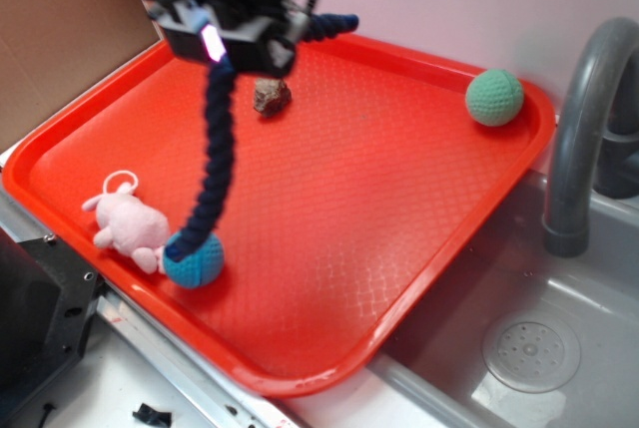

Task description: Grab the blue rope.

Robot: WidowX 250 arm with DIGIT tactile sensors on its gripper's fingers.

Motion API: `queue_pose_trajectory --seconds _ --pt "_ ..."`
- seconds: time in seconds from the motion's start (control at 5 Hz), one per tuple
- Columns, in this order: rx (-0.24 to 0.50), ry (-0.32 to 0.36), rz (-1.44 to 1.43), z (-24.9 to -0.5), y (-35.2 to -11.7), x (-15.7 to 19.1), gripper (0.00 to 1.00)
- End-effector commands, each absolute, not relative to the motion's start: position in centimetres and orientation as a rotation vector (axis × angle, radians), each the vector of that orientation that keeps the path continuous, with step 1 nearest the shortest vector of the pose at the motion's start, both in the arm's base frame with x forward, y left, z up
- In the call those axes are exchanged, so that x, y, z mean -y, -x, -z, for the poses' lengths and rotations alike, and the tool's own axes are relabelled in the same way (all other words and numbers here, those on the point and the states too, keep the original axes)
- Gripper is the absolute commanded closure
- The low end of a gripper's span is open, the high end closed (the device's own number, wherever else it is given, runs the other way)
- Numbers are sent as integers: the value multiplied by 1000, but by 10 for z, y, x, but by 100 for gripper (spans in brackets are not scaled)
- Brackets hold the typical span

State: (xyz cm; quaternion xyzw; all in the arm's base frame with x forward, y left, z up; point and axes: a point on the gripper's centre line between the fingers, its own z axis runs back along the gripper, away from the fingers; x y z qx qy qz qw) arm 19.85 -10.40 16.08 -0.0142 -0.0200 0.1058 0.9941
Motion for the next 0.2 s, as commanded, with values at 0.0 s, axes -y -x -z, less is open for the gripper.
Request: queue_pose_trajectory --seconds 0.0 --pt "138 69 -188 -207 -184 95 100"
